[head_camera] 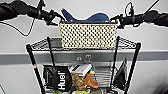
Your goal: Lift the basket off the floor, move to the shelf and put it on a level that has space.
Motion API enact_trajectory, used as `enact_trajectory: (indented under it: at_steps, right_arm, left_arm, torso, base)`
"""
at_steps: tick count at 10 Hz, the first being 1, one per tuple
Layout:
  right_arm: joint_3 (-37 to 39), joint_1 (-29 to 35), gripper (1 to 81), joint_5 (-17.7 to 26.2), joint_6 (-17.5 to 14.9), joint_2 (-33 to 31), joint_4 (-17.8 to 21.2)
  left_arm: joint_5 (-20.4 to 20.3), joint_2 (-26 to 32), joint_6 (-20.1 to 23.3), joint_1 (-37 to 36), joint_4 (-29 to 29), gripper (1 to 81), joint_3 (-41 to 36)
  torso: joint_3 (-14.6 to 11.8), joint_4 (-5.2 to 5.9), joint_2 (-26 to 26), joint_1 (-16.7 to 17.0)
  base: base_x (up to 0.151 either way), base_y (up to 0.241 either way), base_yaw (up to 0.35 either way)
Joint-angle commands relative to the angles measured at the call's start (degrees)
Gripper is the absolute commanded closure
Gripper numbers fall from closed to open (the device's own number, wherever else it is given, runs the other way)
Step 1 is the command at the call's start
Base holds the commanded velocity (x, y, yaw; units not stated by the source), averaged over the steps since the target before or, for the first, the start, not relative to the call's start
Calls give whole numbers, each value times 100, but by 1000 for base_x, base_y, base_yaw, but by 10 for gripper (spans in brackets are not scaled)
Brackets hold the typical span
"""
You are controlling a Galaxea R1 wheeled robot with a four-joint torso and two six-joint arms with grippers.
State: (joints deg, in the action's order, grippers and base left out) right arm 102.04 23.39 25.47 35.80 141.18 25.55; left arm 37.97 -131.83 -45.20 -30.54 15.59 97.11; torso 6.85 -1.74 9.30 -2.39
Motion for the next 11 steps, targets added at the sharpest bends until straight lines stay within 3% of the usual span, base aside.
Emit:
enact_trajectory:
  at_steps: [1,6,11]
  right_arm:
    - [-484,1232,10,-59,-3,-483,11]
    - [-1431,1417,10,-104,6,-1482,20]
    - [-2048,1356,10,169,14,-2654,-59]
  left_arm:
    - [0,323,11,-1239,-83,10,-227]
    - [8,1156,-6,-1371,-56,10,-1122]
    - [527,2204,55,-1389,-276,10,-1757]
  torso:
    - [0,0,0,0]
    - [0,0,0,2]
    - [0,0,2,2]
  base:
    - [0,0,0]
    - [0,0,0]
    - [0,0,0]
